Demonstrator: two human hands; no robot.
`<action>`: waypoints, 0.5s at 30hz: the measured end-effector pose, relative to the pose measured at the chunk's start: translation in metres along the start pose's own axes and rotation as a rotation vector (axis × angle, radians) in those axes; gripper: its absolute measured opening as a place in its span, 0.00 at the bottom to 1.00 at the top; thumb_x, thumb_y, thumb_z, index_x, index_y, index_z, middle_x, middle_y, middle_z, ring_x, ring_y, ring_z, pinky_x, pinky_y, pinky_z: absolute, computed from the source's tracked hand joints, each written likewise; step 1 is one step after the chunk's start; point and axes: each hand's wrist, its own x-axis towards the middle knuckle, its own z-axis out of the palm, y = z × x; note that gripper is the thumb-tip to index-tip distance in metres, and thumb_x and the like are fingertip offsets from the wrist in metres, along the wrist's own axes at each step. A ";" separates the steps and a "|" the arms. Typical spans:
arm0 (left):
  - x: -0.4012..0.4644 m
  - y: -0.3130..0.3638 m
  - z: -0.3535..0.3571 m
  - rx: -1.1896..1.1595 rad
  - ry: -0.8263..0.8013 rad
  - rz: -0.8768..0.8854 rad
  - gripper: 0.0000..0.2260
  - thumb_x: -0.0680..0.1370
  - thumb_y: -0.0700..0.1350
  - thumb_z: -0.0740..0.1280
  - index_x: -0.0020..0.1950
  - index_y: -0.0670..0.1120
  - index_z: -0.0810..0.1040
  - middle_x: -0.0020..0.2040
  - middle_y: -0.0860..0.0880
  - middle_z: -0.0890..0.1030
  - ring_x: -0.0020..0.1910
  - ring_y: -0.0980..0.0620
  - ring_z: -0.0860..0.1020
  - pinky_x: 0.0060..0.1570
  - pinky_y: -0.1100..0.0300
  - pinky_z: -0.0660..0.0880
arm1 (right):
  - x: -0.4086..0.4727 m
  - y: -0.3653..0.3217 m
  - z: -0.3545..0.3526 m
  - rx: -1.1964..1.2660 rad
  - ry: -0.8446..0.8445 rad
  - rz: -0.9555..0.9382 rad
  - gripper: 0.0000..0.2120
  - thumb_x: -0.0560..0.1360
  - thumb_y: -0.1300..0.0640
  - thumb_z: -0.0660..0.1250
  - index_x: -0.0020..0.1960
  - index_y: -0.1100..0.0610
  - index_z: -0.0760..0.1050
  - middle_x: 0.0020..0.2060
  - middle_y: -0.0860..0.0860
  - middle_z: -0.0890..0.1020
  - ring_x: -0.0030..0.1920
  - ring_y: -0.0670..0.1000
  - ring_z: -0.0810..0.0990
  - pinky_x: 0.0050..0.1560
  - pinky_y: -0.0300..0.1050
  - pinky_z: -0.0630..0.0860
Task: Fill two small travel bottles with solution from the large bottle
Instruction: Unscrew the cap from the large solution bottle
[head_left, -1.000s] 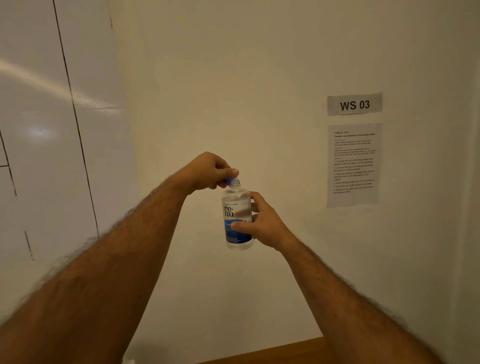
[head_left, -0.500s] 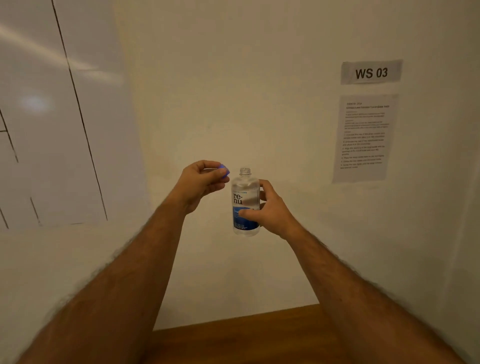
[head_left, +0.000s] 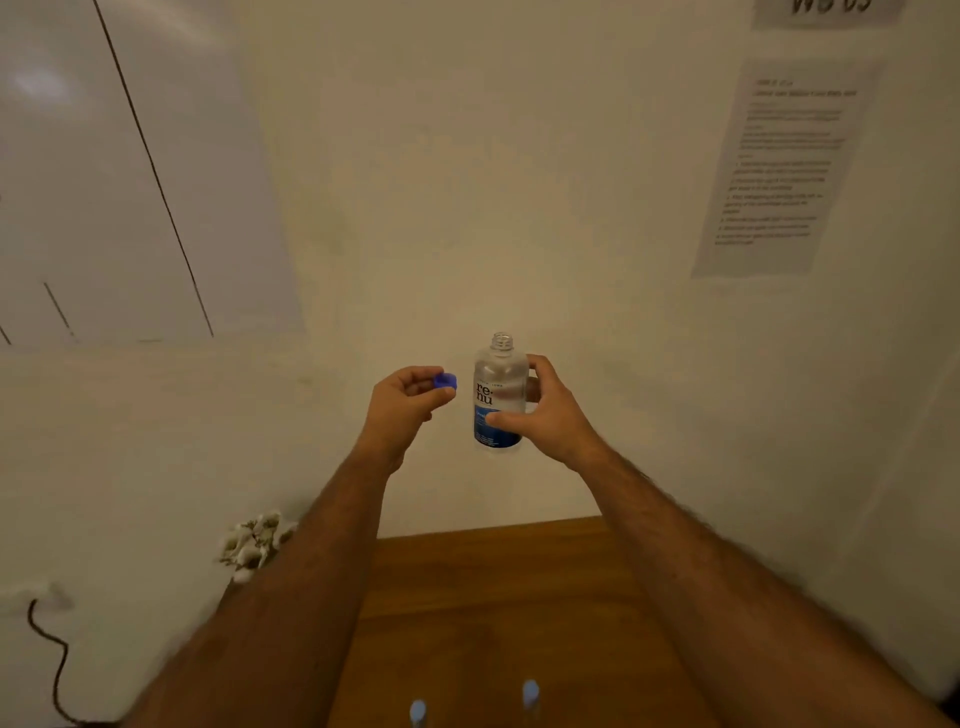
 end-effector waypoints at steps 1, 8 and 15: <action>-0.004 -0.011 0.000 0.009 0.009 -0.017 0.13 0.72 0.38 0.74 0.56 0.45 0.80 0.47 0.50 0.84 0.45 0.55 0.81 0.40 0.62 0.75 | -0.002 0.008 0.003 -0.008 -0.001 0.014 0.35 0.65 0.54 0.79 0.65 0.43 0.64 0.57 0.43 0.78 0.58 0.46 0.77 0.48 0.38 0.78; -0.032 -0.091 0.000 0.284 0.048 -0.098 0.14 0.71 0.40 0.76 0.54 0.44 0.79 0.47 0.48 0.82 0.46 0.53 0.81 0.44 0.63 0.78 | -0.023 0.071 0.026 -0.043 -0.045 0.148 0.37 0.63 0.56 0.79 0.65 0.44 0.63 0.58 0.45 0.76 0.59 0.49 0.76 0.50 0.44 0.80; -0.064 -0.173 -0.003 0.543 -0.041 -0.198 0.22 0.71 0.41 0.75 0.64 0.44 0.76 0.53 0.49 0.82 0.45 0.60 0.78 0.39 0.73 0.73 | -0.051 0.133 0.050 -0.135 -0.063 0.275 0.39 0.60 0.56 0.80 0.65 0.47 0.63 0.56 0.49 0.76 0.56 0.50 0.77 0.49 0.49 0.81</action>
